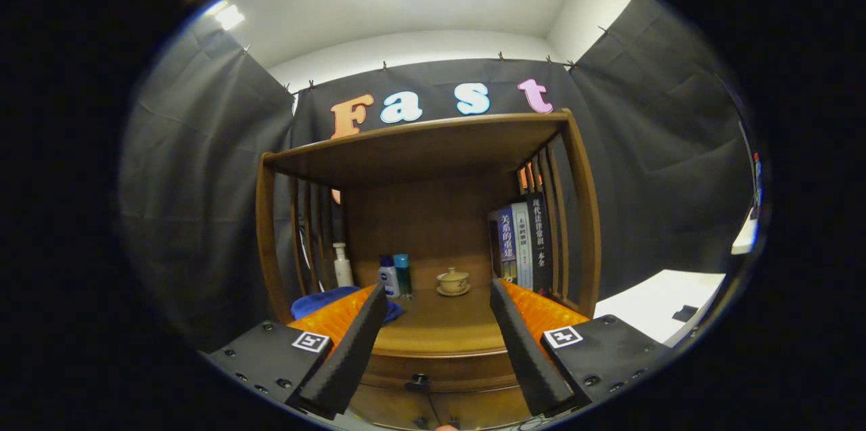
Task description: Pull open the drawer, take out the items inside it, and place them on the countertop above the cabinet.
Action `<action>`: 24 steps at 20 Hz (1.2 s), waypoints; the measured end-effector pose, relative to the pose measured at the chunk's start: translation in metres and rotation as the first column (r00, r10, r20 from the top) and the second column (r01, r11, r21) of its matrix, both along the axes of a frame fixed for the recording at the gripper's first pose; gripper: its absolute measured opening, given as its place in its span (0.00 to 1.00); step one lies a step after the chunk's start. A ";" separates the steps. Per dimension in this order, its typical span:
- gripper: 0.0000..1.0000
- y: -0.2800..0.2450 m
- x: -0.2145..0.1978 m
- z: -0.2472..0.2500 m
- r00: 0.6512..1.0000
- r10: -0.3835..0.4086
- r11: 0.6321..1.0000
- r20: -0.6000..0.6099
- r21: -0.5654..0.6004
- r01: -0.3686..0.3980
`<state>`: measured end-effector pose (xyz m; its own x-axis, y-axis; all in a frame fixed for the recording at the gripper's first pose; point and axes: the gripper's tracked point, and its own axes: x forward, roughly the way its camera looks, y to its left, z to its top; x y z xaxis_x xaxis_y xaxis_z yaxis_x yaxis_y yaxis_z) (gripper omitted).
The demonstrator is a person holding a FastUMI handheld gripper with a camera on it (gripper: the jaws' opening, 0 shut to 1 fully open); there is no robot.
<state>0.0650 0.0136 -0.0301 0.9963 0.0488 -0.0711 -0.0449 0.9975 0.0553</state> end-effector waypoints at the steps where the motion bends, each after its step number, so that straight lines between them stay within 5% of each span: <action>1: 0.99 0.003 -0.001 -0.011 1.000 -0.002 1.000 -0.007 0.018 0.002; 4: 0.98 0.007 0.006 -0.057 0.997 -0.048 0.998 -0.056 0.046 0.051; 11: 0.98 0.046 0.043 -0.168 0.982 -0.038 0.999 -0.183 -0.027 0.033; 20: 0.97 0.026 0.044 -0.234 0.968 -0.065 0.997 -0.244 -0.045 0.055; 24: 0.89 0.024 0.045 -0.253 0.956 -0.098 0.995 -0.277 -0.027 0.095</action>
<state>0.1099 0.0372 -0.2834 0.9371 -0.0496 -0.3454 0.0669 0.9970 0.0383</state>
